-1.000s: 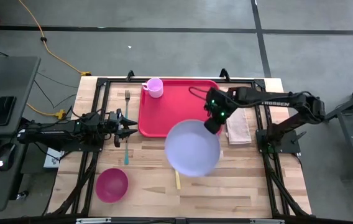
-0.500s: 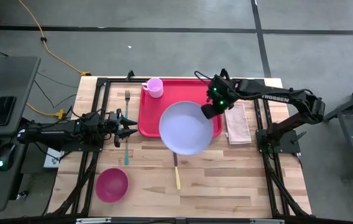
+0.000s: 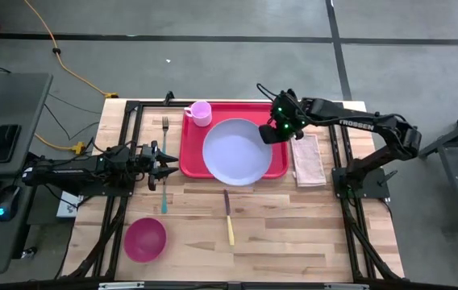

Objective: Set up tray
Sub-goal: Put the white plate on the red tray to the bottom right of the pink mug

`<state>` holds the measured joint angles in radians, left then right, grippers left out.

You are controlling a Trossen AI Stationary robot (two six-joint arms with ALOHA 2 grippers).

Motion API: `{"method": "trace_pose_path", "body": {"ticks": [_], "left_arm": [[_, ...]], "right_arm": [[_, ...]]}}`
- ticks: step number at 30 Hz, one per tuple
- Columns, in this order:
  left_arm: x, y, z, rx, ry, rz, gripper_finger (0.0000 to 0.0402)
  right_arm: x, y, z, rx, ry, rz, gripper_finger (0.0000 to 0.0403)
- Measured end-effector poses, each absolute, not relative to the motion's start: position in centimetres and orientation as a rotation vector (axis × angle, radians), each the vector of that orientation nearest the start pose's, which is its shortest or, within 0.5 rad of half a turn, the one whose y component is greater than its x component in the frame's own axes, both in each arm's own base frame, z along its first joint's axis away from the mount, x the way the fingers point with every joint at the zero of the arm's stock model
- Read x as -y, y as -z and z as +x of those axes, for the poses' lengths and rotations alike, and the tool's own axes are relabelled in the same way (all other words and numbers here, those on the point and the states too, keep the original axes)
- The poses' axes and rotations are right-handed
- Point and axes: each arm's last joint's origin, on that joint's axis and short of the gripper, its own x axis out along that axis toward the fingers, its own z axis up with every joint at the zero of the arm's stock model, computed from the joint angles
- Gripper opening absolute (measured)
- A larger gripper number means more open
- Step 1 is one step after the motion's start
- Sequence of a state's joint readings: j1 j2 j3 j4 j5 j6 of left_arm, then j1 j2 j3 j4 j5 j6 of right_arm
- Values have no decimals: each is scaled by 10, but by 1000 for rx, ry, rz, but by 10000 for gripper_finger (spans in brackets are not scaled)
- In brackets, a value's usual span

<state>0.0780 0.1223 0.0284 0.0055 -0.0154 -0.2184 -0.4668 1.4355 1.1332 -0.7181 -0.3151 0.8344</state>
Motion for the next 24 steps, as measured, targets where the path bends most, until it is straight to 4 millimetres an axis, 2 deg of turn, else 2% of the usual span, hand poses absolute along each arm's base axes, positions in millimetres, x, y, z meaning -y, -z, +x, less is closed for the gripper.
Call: {"method": "trace_pose_path", "body": {"ticks": [11,18,24], "left_arm": [[-8,-164,103,-78,-98,-225,211],[-8,-164,104,-79,-82,-229,211],[-8,-164,104,-80,-79,-229,211]], "right_arm": [[147,-230,280,-888,545,1218,0],[171,-217,275,-876,581,1264,0],[182,-213,269,-862,646,1255,0]]}}
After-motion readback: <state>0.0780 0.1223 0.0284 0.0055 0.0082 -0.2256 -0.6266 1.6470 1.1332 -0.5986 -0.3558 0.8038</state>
